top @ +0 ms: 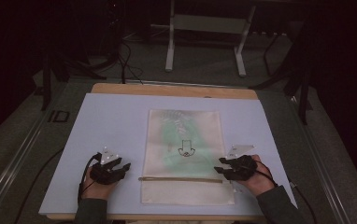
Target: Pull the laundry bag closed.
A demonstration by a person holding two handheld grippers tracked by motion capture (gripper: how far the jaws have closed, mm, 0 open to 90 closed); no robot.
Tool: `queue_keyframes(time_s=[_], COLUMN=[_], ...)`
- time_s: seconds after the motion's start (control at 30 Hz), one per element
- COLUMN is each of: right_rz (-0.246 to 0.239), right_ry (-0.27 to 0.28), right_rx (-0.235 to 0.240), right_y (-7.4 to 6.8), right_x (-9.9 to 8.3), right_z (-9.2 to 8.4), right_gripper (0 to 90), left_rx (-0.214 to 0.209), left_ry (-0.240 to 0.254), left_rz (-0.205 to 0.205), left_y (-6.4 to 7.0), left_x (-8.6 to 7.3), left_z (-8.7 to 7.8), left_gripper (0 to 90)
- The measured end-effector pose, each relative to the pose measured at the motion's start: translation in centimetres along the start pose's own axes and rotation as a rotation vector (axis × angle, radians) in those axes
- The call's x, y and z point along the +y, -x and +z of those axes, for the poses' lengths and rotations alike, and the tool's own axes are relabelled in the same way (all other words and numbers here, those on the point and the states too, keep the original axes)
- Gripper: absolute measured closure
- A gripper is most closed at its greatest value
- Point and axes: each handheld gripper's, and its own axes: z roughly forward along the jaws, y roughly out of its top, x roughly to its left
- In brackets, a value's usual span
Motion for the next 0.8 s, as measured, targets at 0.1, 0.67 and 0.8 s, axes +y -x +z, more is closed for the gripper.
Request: queue_keyframes(time_s=[0.1,0.67,0.8], right_rz=[-0.012,-0.065,-0.074], right_ry=[-0.004,-0.030,-0.038], right_rx=[0.009,0.059,0.070], right_y=[-0.3,-1.2,-1.5], right_x=[0.4,1.9,2.3], right_z=[0.2,1.3,1.6], right_gripper=[58.6,56.5,56.5], left_rx=[0.001,-0.005,-0.005], left_ry=[0.000,0.016,0.019], left_rz=[0.005,0.015,0.017], left_y=[0.1,0.2,0.3], left_x=[0.0,0.0,0.0], left_z=[-0.1,-0.2,-0.3], left_gripper=[53.7,53.7,53.7])
